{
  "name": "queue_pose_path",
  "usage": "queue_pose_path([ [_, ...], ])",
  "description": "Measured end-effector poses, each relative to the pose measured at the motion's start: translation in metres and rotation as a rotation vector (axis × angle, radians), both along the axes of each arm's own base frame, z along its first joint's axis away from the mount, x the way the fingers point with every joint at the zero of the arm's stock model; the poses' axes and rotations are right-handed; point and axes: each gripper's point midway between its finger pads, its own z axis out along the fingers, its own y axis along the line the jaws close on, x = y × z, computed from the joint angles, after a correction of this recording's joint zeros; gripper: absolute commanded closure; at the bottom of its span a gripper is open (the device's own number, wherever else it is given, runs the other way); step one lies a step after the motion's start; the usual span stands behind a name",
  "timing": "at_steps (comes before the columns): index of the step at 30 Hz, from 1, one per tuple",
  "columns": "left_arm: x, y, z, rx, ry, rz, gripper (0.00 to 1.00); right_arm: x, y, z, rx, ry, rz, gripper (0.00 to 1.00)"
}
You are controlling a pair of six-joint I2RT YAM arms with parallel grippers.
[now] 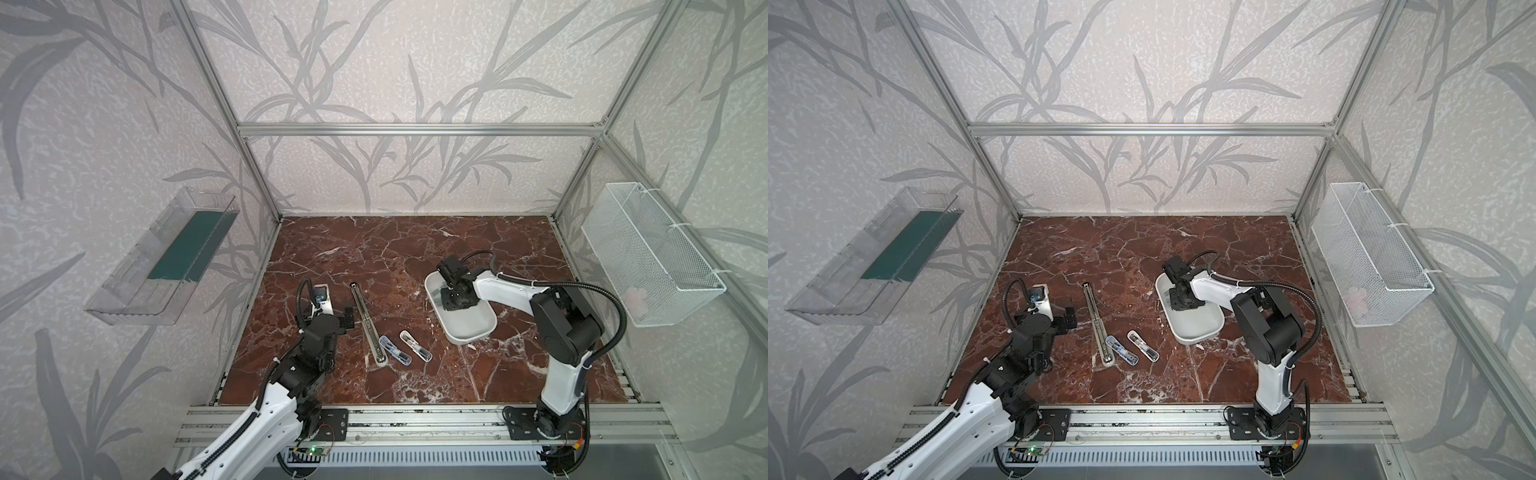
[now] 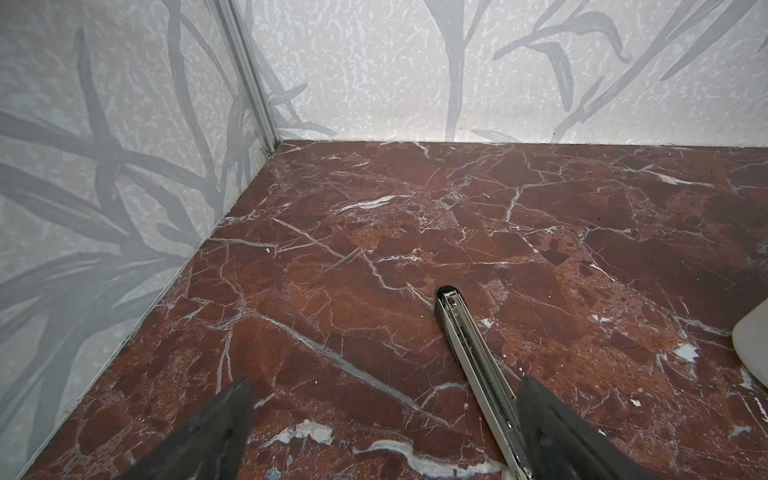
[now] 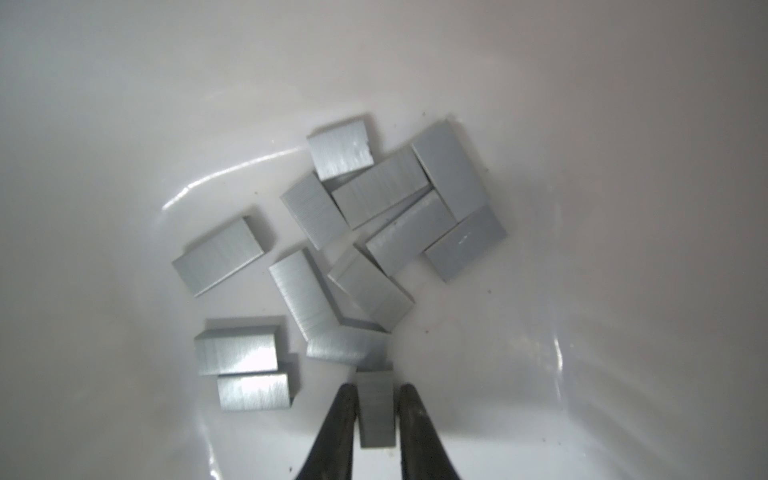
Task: Load the staples into the stapler
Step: 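Lower the right gripper into the tray and pinch a grey staple strip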
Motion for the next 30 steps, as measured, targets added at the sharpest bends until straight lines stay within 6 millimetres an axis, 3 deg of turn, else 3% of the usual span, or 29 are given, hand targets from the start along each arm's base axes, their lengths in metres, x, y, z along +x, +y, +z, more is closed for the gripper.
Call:
queue_pose_path([
  [9,0.000,0.000,0.000,-0.001,-0.001,0.000,0.01,0.007,0.001,-0.002,-0.010,-0.014,-0.005,0.79],
  [22,0.000,0.000,0.000,-0.001,-0.002,0.000,0.01,0.014,0.005,-0.001,-0.005,-0.033,-0.007,0.90],
  [30,-0.003,0.002,-0.005,-0.030,0.016,0.018,0.01,0.000,-0.002,0.005,-0.014,-0.033,-0.005,0.90],
])
